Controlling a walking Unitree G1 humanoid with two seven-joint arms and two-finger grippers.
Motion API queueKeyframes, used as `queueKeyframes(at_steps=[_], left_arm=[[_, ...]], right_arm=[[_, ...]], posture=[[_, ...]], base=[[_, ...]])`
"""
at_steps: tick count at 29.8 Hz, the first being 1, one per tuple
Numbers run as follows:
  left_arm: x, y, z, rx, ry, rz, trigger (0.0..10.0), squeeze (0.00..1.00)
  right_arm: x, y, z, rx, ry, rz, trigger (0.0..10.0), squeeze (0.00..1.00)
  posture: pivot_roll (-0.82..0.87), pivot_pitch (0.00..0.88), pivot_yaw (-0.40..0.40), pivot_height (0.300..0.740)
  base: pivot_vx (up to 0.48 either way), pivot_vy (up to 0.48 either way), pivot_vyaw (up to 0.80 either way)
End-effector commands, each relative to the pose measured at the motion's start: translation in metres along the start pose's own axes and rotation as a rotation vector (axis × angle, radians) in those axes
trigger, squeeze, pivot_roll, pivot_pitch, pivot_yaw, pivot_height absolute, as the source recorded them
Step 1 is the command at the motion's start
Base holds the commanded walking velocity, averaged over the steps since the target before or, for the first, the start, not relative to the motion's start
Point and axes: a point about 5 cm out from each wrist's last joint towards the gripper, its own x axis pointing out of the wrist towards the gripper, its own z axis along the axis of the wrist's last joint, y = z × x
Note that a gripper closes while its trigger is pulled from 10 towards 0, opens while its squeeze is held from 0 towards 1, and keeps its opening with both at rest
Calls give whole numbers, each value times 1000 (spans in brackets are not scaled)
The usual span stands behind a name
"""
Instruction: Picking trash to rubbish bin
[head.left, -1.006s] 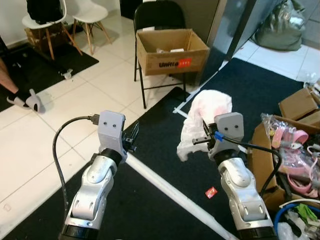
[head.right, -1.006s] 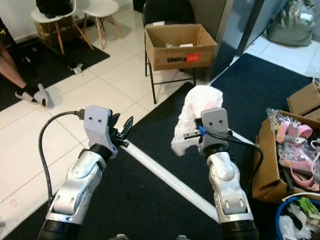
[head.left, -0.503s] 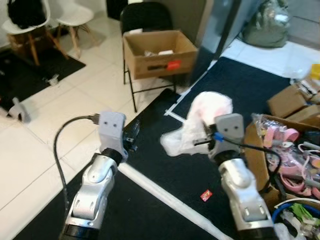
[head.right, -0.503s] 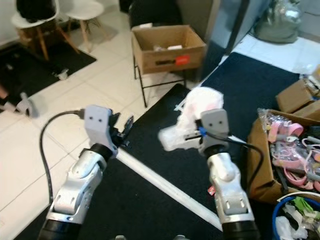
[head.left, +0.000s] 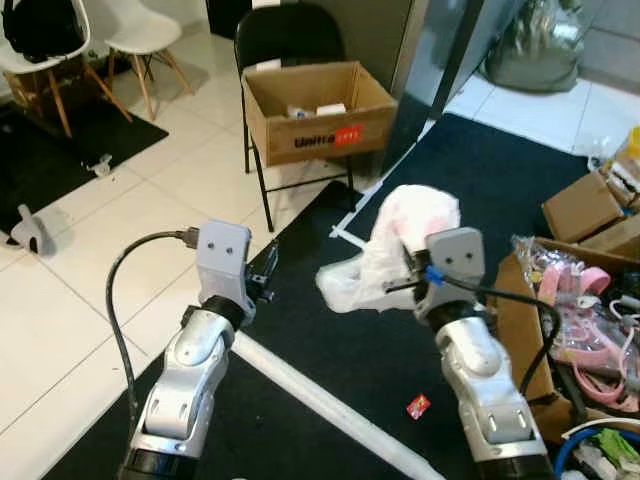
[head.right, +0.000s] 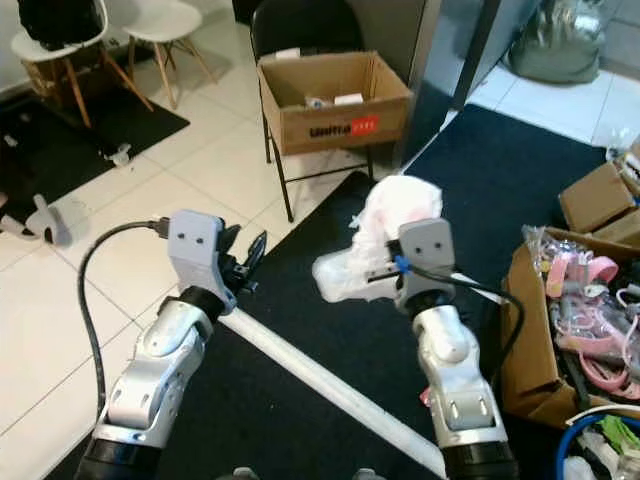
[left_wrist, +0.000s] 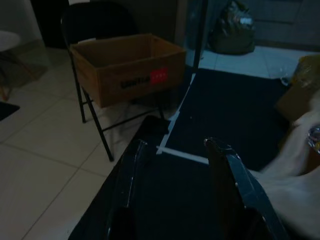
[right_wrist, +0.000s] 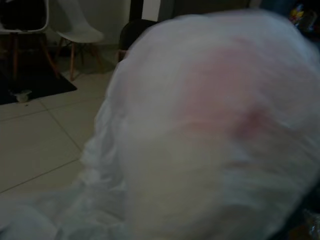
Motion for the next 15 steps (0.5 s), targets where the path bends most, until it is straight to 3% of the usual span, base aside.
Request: queueKeyframes(at_steps=[1, 15], left_arm=[[-4, 4, -5, 9, 25, 15, 10000, 0], [-4, 4, -5, 9, 26, 15, 10000, 0]], right_arm=[[-1, 5, -2, 5, 5, 12, 10000, 0], [-1, 5, -2, 4, 5, 13, 10000, 0]], posture=[[-11, 161, -17, 740], [-11, 165, -15, 740]], base=[[300, 0, 0], [296, 0, 0]])
